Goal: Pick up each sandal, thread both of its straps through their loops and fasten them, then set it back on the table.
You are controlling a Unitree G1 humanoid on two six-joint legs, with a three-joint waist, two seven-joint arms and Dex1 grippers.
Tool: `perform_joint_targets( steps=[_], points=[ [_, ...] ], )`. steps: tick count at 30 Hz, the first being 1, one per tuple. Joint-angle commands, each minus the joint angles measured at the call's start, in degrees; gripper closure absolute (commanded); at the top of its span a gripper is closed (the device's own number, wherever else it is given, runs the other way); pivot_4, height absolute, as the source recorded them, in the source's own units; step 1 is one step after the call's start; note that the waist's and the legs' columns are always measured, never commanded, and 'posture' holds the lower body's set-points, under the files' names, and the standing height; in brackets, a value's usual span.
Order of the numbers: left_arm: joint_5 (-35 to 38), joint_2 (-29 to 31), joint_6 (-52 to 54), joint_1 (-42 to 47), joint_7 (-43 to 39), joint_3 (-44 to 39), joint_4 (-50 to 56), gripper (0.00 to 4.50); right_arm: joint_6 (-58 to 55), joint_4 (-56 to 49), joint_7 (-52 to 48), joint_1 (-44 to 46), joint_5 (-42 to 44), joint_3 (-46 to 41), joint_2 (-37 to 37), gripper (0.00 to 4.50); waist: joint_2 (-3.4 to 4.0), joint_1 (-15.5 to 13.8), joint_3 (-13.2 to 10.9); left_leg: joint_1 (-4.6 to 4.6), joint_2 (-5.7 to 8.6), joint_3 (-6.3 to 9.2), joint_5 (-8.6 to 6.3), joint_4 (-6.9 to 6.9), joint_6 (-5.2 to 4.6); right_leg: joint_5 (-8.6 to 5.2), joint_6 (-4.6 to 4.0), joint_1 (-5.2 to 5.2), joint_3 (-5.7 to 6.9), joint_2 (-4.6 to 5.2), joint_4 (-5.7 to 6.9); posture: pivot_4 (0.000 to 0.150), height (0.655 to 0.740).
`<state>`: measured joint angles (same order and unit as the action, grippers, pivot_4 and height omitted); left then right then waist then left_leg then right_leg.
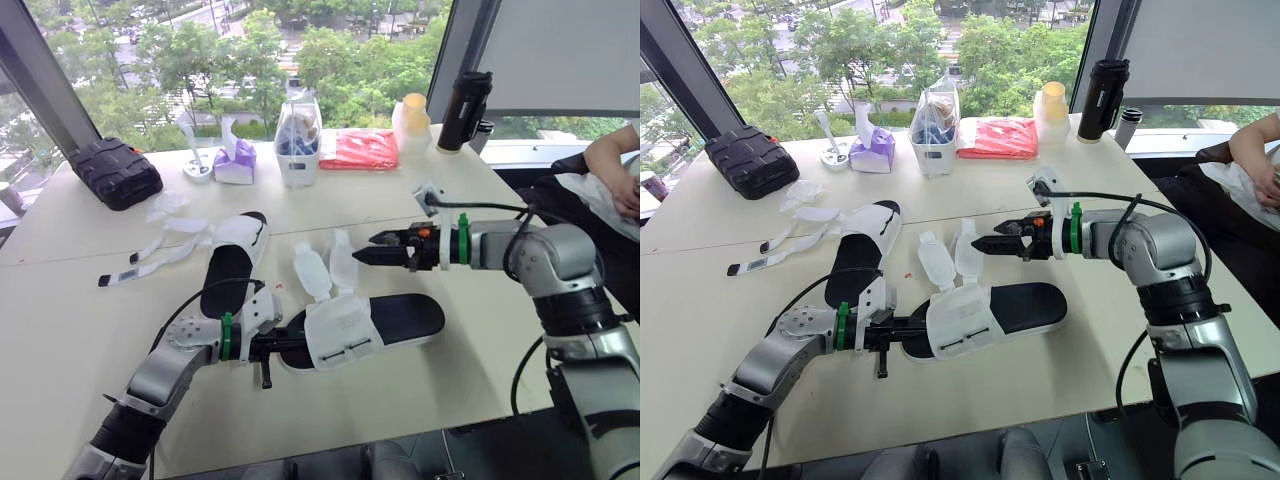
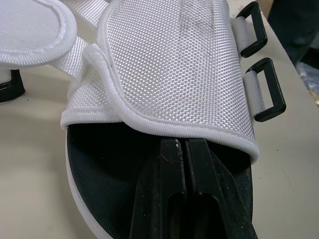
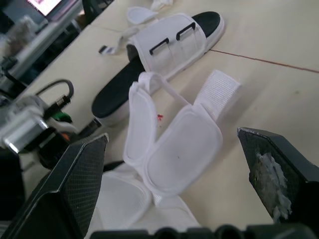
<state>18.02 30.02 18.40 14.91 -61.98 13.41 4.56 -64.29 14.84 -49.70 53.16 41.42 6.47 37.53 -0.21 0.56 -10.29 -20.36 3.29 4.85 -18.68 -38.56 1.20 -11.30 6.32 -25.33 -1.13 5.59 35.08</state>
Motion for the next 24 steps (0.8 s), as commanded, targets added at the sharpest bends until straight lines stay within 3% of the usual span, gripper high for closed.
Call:
perform_joint_targets(
  steps=[1,12,24],
  points=[
    [-1.2,-0.41,0.47,-0.53,-0.36,2.15,-1.26,4.44,-3.35,7.96,-3.3,4.65,-1.06,-0.12,-1.72,0.0,-0.01,-0.08,0.0,-0.01,0.0,0.01,0.0,-0.05,0.0,0.0,0.0,0.02,0.02,0.0,0.0,0.15,0.74],
    [-1.74,-0.75,0.2,-0.75,0.19,2.09,-0.65,4.44,0.35,32.81,-16.65,15.28,-12.03,6.08,-8.74,0.0,0.01,0.14,0.01,-0.08,0.12,0.01,-0.02,-0.27,-0.02,0.08,0.1,0.06,0.01,0.0,0.04,0.15,0.74],
    [-1.56,-1.34,0.73,-1.54,2.58,0.87,0.19,4.44,9.46,52.17,-21.4,24.25,-16.15,-2.88,-18.4,0.0,0.02,0.15,0.02,-0.07,0.16,0.07,-0.02,-0.29,0.0,0.12,0.11,0.05,0.0,0.0,0.09,0.15,0.74]
  ],
)
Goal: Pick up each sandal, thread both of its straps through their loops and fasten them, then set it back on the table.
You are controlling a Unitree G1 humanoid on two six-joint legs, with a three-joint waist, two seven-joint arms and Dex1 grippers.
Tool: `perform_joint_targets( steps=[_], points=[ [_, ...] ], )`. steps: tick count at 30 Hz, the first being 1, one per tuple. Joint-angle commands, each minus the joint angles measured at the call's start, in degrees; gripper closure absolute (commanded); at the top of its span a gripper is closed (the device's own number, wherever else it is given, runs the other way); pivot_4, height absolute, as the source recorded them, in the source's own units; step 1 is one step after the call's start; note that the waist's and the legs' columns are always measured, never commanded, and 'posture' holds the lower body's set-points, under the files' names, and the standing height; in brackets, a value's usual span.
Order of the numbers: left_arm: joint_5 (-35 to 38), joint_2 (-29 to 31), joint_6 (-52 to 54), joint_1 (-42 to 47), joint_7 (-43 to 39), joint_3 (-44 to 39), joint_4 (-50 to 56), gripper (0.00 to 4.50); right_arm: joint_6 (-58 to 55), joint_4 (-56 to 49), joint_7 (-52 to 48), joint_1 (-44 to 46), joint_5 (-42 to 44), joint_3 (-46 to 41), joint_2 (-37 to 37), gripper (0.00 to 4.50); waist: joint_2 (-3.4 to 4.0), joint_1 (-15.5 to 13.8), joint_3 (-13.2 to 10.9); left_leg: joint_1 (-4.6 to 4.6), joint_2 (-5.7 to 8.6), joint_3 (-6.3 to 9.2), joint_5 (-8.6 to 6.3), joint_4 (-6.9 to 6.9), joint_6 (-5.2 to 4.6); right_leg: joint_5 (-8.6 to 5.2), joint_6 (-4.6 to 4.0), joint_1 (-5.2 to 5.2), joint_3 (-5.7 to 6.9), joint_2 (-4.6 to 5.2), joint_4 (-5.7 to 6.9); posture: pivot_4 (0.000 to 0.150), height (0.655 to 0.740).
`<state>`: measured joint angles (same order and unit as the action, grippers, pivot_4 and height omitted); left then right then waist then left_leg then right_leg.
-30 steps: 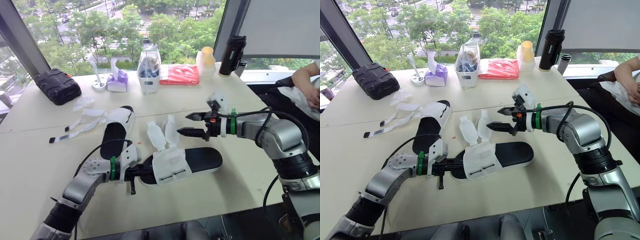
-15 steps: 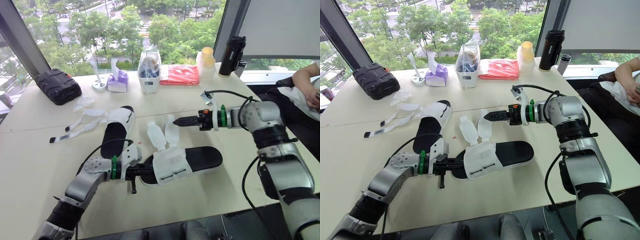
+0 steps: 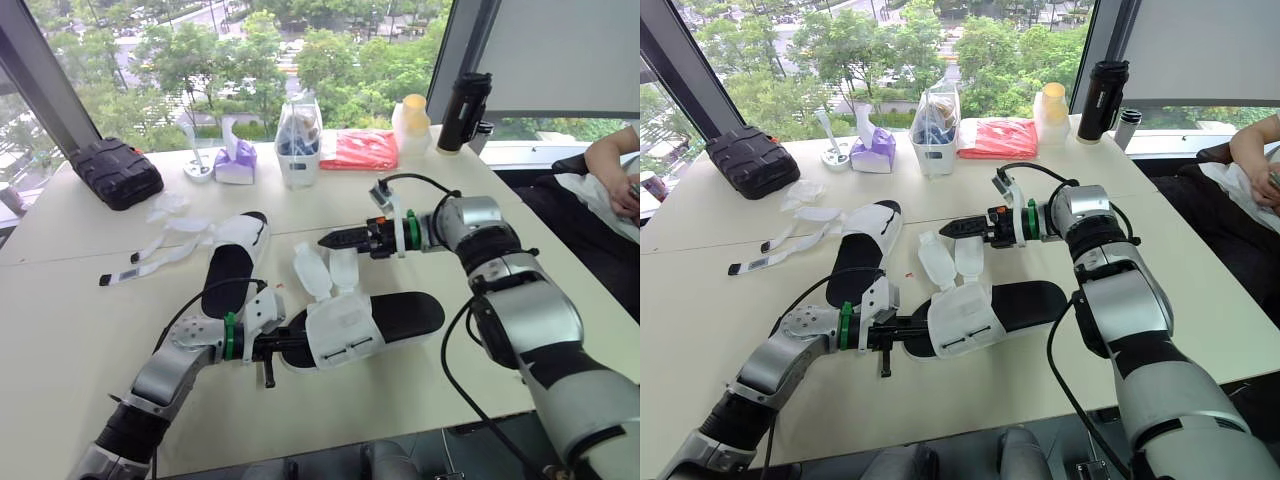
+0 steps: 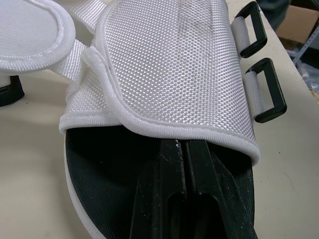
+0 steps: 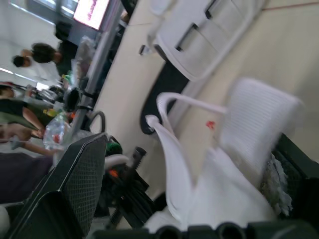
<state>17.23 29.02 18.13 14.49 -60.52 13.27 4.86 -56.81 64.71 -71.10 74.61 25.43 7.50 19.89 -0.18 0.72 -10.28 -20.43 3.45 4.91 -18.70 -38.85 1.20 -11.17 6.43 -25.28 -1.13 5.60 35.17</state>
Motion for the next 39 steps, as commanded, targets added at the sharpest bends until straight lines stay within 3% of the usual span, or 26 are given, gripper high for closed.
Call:
perform_joint_targets(
  steps=[1,14,17,24,27,30,33,37,39],
  points=[
    [-0.79,-0.25,1.0,-1.25,1.19,0.89,0.06,4.44,2.28,3.4,0.69,3.62,-0.08,-5.38,-1.14,0.0,0.0,-0.03,0.0,0.0,0.0,0.01,0.0,0.0,0.0,0.0,0.0,0.0,0.0,0.0,0.0,0.15,0.74],
    [-0.76,0.14,0.85,-1.93,1.49,0.25,0.72,4.44,3.59,6.26,2.58,8.85,-1.76,-14.61,-3.03,0.0,0.01,0.14,-0.01,-0.01,0.0,0.02,0.0,0.0,0.01,0.02,-0.01,-0.04,-0.03,0.01,0.03,0.15,0.74],
    [-0.75,0.1,0.78,-1.95,1.64,0.05,0.64,4.5,4.03,6.03,2.72,8.97,-2.33,-15.4,-3.46,0.9,0.01,0.18,-0.01,0.0,0.0,0.02,0.0,0.0,0.01,0.02,-0.01,-0.04,-0.03,0.01,0.03,0.15,0.74],
    [-0.57,0.09,0.83,-2.09,1.85,-0.17,0.78,4.5,1.71,4.32,-1.55,9.32,-2.89,-15.33,-3.12,4.49,0.01,0.24,-0.01,0.0,0.0,0.02,0.0,0.0,0.01,0.02,-0.01,-0.04,-0.03,0.01,0.03,0.15,0.74],
    [-0.52,0.08,0.87,-2.04,1.84,-0.12,0.76,4.5,1.1,3.13,-2.82,9.12,-3.19,-15.13,-2.86,4.49,0.01,0.25,-0.01,-0.01,0.0,0.03,0.0,0.0,0.01,0.02,-0.01,-0.04,-0.03,0.01,0.03,0.15,0.74],
    [-0.45,-0.03,1.04,-2.17,1.81,0.12,0.99,4.5,3.09,-7.83,-6.26,5.45,-3.68,-12.11,-1.26,4.49,0.02,0.2,-0.01,-0.02,0.0,0.03,0.0,0.0,0.01,0.02,-0.01,-0.05,-0.03,0.01,0.03,0.15,0.74],
    [-0.55,-0.05,0.98,-2.13,1.53,0.5,0.71,4.5,2.71,-39.36,-8.54,-7.96,-0.65,-7.11,3.1,4.49,0.01,-0.2,0.0,-0.13,0.01,0.1,-0.01,-0.02,0.02,0.02,0.0,-0.04,0.09,0.02,-0.03,0.15,0.74],
    [-0.7,-0.07,0.78,-1.66,1.12,0.68,0.01,4.5,-1.42,-66.99,-6.73,-23.55,4.82,-5.31,8.42,4.49,0.04,0.05,0.0,-0.15,-0.02,0.18,-0.1,-0.02,0.14,0.01,0.02,-0.12,0.05,0.07,-0.05,0.15,0.74],
    [-0.67,-0.03,0.74,-1.43,0.84,0.66,-0.28,4.5,-2.61,-75.85,-5.5,-29.89,6.8,-4.6,10.97,4.49,0.04,0.0,0.0,-0.11,-0.05,0.17,-0.1,-0.02,0.14,0.01,0.02,-0.08,0.07,0.07,-0.06,0.15,0.74]
  ],
)
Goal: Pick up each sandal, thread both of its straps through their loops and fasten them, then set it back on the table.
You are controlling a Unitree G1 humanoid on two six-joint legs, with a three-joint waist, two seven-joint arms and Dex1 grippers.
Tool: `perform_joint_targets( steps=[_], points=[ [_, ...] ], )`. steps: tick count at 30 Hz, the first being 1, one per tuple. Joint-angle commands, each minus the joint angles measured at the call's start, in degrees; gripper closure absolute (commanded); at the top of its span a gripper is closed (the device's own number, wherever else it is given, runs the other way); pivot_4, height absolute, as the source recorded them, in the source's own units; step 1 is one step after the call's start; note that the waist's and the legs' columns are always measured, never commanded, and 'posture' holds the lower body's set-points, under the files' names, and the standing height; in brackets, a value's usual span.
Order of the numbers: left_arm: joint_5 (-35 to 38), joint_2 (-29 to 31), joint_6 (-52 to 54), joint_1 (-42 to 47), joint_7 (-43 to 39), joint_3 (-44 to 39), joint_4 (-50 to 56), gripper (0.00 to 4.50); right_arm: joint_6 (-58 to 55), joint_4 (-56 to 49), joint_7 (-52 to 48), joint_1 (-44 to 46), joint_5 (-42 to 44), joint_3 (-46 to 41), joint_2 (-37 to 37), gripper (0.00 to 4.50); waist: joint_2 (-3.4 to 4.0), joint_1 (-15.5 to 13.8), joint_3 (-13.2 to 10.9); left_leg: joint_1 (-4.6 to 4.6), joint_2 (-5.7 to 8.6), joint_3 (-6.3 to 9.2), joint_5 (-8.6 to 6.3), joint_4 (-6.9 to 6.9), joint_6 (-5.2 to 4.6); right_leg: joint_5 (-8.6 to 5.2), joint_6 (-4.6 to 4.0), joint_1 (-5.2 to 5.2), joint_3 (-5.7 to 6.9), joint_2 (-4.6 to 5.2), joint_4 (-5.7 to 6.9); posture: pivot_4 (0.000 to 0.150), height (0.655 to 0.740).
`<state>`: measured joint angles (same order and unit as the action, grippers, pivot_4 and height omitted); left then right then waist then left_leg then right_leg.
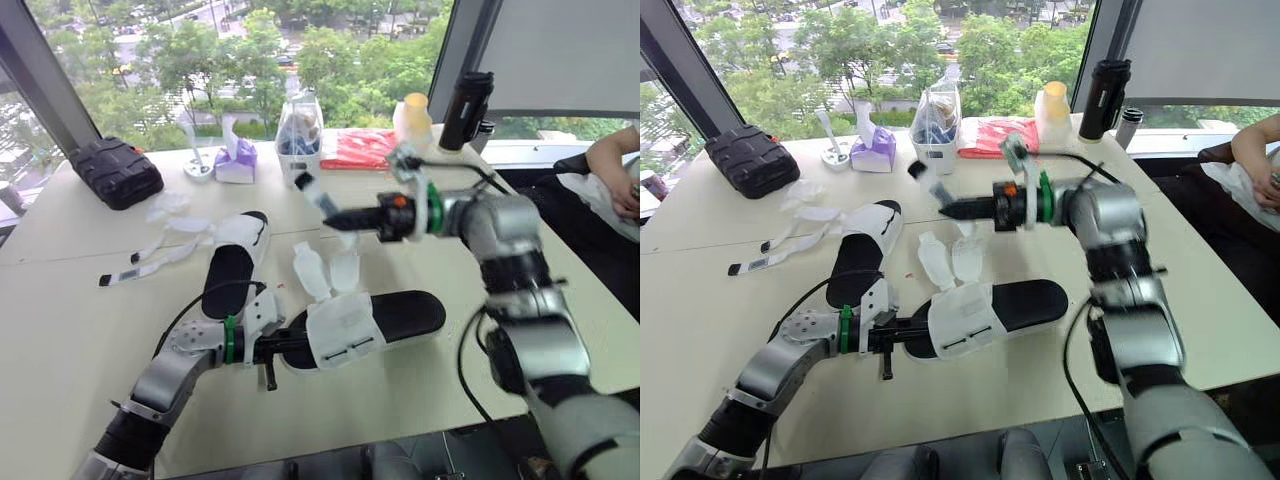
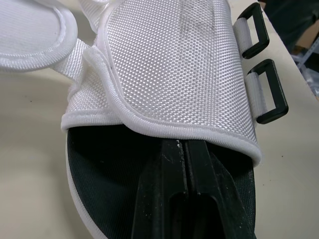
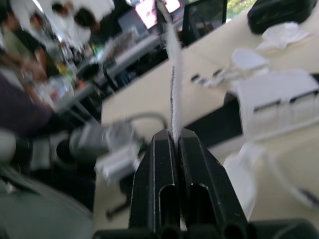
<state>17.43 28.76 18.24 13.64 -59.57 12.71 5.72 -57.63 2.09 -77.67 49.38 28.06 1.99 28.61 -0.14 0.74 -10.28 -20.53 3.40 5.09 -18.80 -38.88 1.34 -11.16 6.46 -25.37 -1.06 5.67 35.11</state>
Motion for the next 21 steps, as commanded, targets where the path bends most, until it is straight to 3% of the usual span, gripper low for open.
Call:
perform_joint_targets(
  steps=[1,6,12,19,21],
  points=[
    [-0.94,0.28,0.53,-0.46,-0.27,1.29,-1.31,4.5,-0.85,-16.31,1.46,-7.67,4.05,1.83,3.61,4.49,0.0,-0.02,0.0,0.05,-0.02,0.0,0.0,0.0,0.0,0.0,0.0,0.04,0.01,0.0,0.01,0.15,0.74],
    [-0.92,0.52,0.41,-0.08,-0.86,1.3,-1.97,4.5,5.27,-25.57,2.11,-19.08,2.01,7.08,9.97,4.49,-0.02,-0.01,0.0,0.17,-0.03,-0.1,0.01,-0.11,0.0,-0.01,0.04,0.21,0.01,-0.04,-0.03,0.15,0.74],
    [-1.02,0.84,0.4,0.33,-1.57,1.31,-2.52,4.5,13.99,-27.15,0.61,-23.38,-0.83,11.82,15.39,4.49,-0.06,-0.05,-0.01,0.19,-0.08,-0.11,0.01,-0.13,0.0,-0.01,0.05,0.23,0.02,-0.06,-0.04,0.15,0.74],
    [-1.13,0.68,0.68,0.29,-1.84,1.7,-2.43,4.5,23.52,-26.13,-1.8,-23.84,-5.62,14.31,20.71,1.02,-0.07,-0.07,-0.01,0.18,-0.12,-0.11,0.01,-0.13,-0.01,-0.01,0.05,0.25,0.04,-0.07,-0.08,0.15,0.74],
    [-1.05,0.56,0.92,-0.04,-1.91,2.07,-1.94,4.5,26.19,-28.19,-4.36,-25.59,-6.56,13.13,25.45,0.11,-0.07,-0.25,-0.01,0.17,-0.12,-0.11,0.01,-0.13,0.0,-0.01,0.05,0.25,0.05,-0.07,-0.08,0.15,0.74]
  ],
)
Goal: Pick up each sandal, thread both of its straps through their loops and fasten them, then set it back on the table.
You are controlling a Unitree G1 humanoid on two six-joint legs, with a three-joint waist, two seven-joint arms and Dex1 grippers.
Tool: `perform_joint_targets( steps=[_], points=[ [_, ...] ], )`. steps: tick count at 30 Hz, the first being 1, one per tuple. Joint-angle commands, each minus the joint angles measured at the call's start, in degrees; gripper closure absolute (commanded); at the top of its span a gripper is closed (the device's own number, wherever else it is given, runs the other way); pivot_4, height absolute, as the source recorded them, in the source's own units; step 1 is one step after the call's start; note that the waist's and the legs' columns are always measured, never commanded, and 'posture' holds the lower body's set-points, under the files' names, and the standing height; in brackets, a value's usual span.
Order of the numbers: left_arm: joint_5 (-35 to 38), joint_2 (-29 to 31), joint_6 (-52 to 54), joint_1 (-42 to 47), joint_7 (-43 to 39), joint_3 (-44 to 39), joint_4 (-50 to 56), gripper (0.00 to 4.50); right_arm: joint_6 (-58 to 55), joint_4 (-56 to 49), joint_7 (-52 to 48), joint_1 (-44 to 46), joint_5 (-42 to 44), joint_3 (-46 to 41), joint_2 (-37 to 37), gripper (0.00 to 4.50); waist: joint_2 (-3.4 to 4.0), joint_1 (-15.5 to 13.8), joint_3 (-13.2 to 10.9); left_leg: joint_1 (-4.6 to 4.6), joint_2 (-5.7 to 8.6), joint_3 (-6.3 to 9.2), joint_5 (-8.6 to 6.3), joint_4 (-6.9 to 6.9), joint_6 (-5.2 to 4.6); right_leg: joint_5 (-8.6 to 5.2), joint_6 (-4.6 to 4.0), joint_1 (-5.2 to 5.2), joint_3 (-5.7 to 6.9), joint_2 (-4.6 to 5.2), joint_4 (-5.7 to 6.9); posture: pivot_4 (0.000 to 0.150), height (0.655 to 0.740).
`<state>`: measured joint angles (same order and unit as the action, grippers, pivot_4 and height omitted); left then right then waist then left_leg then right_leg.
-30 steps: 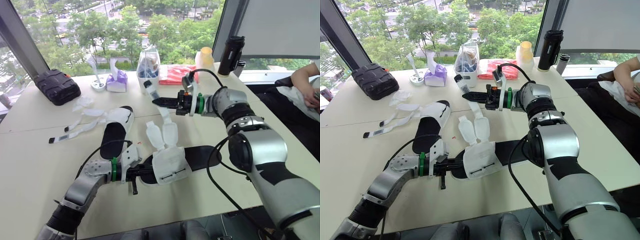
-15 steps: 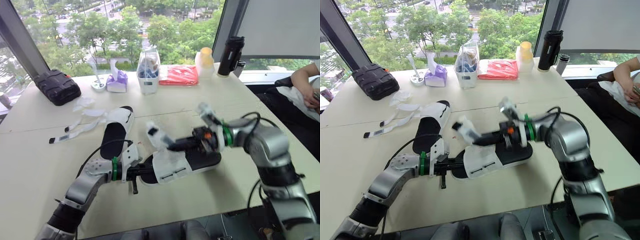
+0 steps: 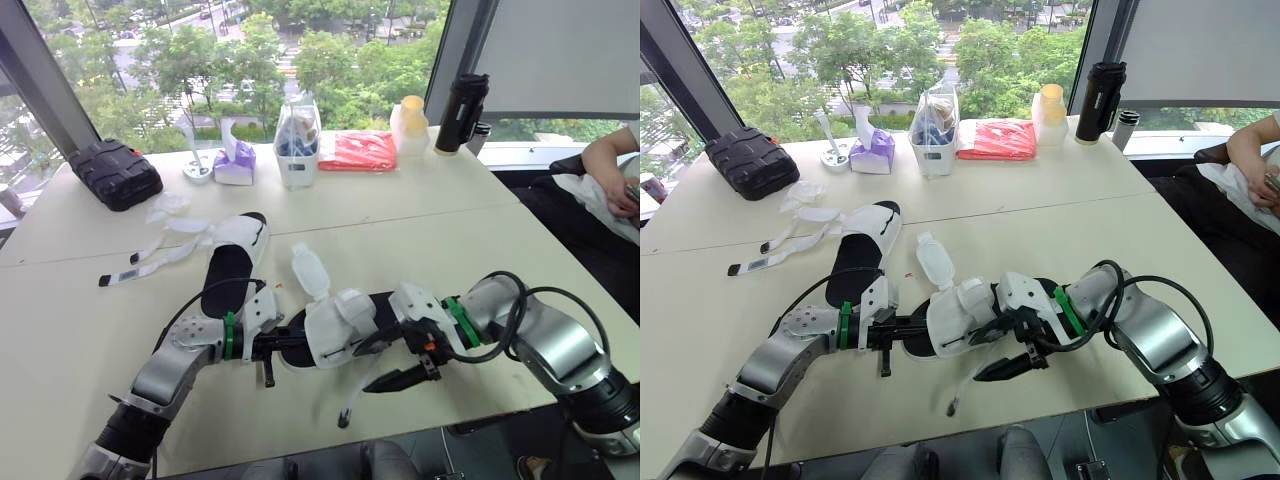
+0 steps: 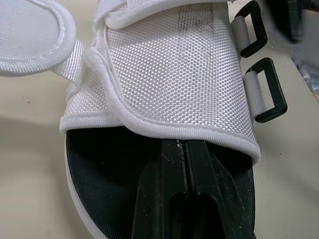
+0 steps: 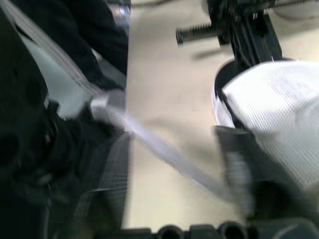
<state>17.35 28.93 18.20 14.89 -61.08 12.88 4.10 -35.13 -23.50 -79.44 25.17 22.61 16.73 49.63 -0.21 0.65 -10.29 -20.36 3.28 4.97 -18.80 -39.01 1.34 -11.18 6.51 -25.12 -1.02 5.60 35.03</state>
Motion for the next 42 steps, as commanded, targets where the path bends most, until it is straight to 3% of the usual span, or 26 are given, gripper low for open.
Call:
perform_joint_targets(
  steps=[1,7,11,15,23,32,36,40,42],
  points=[
    [-0.96,0.4,1.02,-1.37,-0.42,2.0,-0.18,4.5,4.38,-3.24,-3.37,-2.0,-1.06,-2.11,6.04,0.11,0.0,-0.2,0.0,-0.02,0.0,0.0,0.0,0.0,0.0,-0.01,0.01,0.02,0.01,0.0,-0.01,0.15,0.74],
    [-0.96,0.43,1.06,-1.79,-0.52,2.36,0.28,4.5,3.02,-4.14,-5.42,-5.59,3.75,-9.12,13.26,0.11,-0.02,-0.14,-0.01,0.02,-0.03,0.0,-0.01,0.0,-0.02,-0.02,0.03,0.12,0.05,0.0,-0.11,0.15,0.74],
    [-1.02,0.52,0.76,-2.59,-0.84,2.9,0.85,4.5,-5.59,-2.29,-3.4,-8.36,7.92,-11.95,15.27,0.11,-0.02,-0.25,-0.01,0.03,-0.05,0.0,-0.01,0.0,-0.02,-0.03,0.03,0.17,0.06,0.0,-0.13,0.15,0.74],
    [-1.17,0.39,0.32,-3.34,-0.69,3.27,1.53,4.5,-23.75,2.54,3.83,-6.66,14.46,-10.95,10.73,0.11,-0.04,-0.28,0.0,0.05,-0.06,0.05,-0.02,0.0,-0.03,-0.03,0.01,0.22,0.06,0.01,-0.26,0.15,0.74],
    [-2.7,0.37,-1.71,-4.34,-0.2,4.57,3.21,4.5,-36.27,7.25,14.78,-6.01,19.47,-12.6,-0.28,0.11,-0.01,-0.67,0.02,-0.02,-0.07,0.07,-0.06,0.02,-0.1,0.07,0.12,0.34,0.05,0.0,-0.71,0.15,0.74],
    [-4.67,-0.67,-5.12,-3.1,1.05,4.96,0.85,4.5,-43.21,0.74,21.74,-8.4,25.76,-12.45,-5.94,0.11,0.0,-1.47,0.03,-0.01,-0.03,0.05,-0.09,0.01,-0.17,0.13,0.21,0.48,0.03,0.01,-0.91,0.15,0.74],
    [-4.89,-0.67,-5.82,-2.73,1.07,4.92,0.19,4.5,-44.19,0.96,23.17,-8.08,27.61,-13.61,-7.01,1.75,0.0,-1.47,0.03,0.0,-0.02,0.02,-0.09,-0.03,-0.17,0.18,0.29,0.53,0.04,0.01,-0.93,0.15,0.74],
    [-4.96,-0.77,-6.14,-2.66,1.22,5.04,-0.11,4.5,-43.8,1.16,23.94,-7.25,28.49,-14.16,-6.81,3.83,0.0,-1.46,0.03,0.01,-0.01,0.02,-0.09,-0.06,-0.17,0.19,0.31,0.55,0.04,0.01,-0.92,0.15,0.74],
    [-4.99,-0.86,-6.18,-2.63,1.33,5.06,-0.18,4.5,-43.2,0.69,23.47,-6.2,28.76,-14.32,-5.82,4.36,0.0,-1.46,0.03,0.01,-0.01,0.01,-0.09,-0.06,-0.17,0.19,0.31,0.55,0.04,0.01,-0.92,0.15,0.74]
  ],
)
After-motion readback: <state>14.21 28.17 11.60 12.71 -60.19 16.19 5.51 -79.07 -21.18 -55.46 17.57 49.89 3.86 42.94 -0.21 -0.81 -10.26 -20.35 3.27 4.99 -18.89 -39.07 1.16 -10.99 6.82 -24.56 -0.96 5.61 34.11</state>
